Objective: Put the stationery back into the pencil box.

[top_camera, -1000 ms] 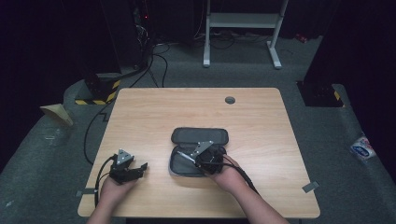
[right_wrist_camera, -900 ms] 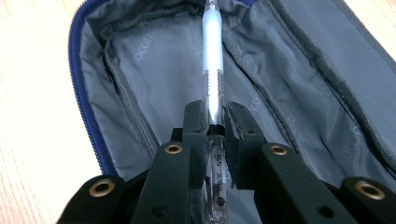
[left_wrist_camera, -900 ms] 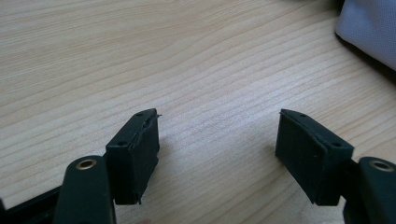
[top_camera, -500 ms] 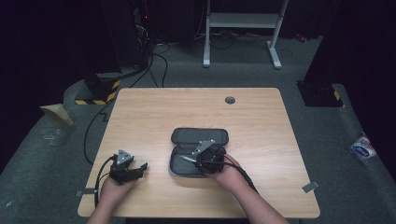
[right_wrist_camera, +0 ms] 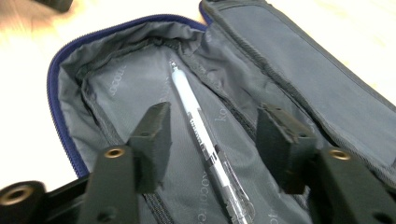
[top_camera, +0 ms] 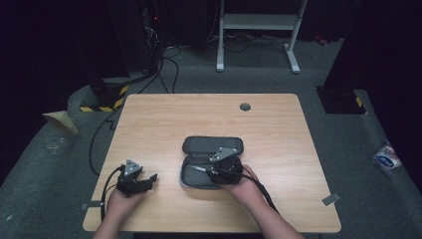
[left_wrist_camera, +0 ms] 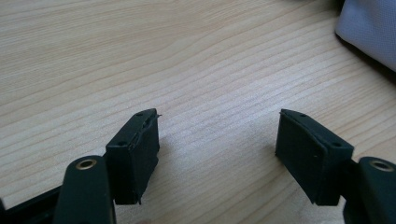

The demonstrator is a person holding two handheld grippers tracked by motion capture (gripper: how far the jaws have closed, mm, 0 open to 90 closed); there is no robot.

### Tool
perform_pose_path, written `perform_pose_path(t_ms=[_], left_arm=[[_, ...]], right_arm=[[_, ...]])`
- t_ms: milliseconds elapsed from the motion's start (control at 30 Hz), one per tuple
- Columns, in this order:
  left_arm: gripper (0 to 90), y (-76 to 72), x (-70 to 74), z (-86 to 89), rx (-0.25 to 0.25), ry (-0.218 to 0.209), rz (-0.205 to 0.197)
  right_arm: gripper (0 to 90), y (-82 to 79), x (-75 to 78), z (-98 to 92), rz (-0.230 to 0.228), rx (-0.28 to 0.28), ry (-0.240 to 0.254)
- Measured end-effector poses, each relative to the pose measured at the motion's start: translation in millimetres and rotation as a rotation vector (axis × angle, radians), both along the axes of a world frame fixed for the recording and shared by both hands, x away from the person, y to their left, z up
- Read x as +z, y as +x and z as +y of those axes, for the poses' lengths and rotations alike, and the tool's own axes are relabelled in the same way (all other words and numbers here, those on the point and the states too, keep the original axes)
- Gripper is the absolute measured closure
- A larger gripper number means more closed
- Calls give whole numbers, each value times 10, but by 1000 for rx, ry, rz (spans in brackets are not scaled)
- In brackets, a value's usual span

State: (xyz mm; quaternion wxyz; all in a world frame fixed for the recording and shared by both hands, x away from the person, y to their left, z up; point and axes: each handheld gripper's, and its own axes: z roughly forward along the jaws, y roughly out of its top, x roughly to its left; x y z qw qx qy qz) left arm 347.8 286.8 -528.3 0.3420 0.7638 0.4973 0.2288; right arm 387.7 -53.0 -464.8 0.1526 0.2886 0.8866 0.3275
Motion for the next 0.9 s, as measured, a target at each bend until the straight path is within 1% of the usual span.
perform_pose_path(t_ms=[133, 167, 233, 267, 333, 433, 500, 533, 600, 833, 900], left_arm=[[304, 0, 1, 1, -1, 4, -1], [304, 1, 1, 2, -1, 4, -2], [304, 1, 0, 1, -1, 2, -1], [304, 2, 0, 1, -1, 2, -1], [304, 1, 0, -1, 1, -1, 0], [304, 0, -1, -2, 1, -1, 0], [304, 0, -1, -2, 1, -2, 0], [304, 0, -1, -2, 1, -2, 0], [304, 1, -1, -2, 1, -2, -1], [304, 0, 0, -3, 2, 0, 0], [304, -1, 0, -3, 2, 0, 0]], right_arm=[[367, 0, 1, -52, -3, -38, 35], [365, 2, 2, -69, -3, -45, 44], [355, 10, 10, -113, 12, -55, 66], [348, 11, 16, -138, 21, -68, 82], [336, 23, 25, -194, 28, -79, 106], [310, 27, 35, -278, 22, -100, 125], [287, 27, 33, -317, 15, -107, 120], [279, 34, 28, -346, 5, -111, 107], [266, 36, 17, -391, 2, -133, 102], [256, 54, -10, -649, -5, -199, 123], [257, 55, -10, -728, -7, -215, 137]])
